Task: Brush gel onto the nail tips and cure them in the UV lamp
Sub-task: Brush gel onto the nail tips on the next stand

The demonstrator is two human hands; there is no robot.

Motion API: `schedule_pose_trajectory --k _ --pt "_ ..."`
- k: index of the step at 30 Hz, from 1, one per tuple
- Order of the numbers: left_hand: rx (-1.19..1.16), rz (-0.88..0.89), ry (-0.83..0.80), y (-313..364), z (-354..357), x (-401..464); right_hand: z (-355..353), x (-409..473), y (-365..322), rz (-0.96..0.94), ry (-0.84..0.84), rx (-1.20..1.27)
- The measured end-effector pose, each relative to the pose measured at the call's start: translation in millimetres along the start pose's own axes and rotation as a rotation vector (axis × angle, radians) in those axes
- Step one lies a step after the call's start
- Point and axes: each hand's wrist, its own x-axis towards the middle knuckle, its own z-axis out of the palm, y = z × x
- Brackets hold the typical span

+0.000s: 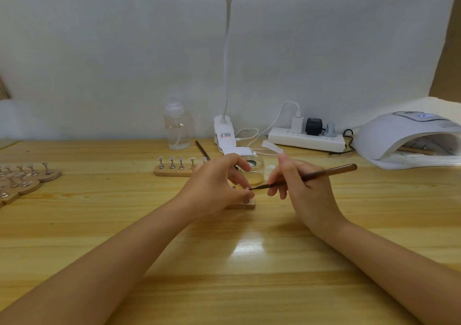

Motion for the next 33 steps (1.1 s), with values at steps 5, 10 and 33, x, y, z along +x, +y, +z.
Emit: schedule_pose_trajectory --k 5,10,33 --pt "-0.014 -0.008 -0.003 0.1 0.0 0.1 0.8 -0.3 -1.0 0.038 -0.03 -0.006" --pt "-0.013 -0.006 -0.003 0.0 0.0 -0.4 0.4 1.7 -2.0 0.051 0.025 0.03" --pt "-0.017 -0.009 -0.015 -0.5 -1.1 0.3 -0.2 3.3 -2.1 0.132 0.06 0.073"
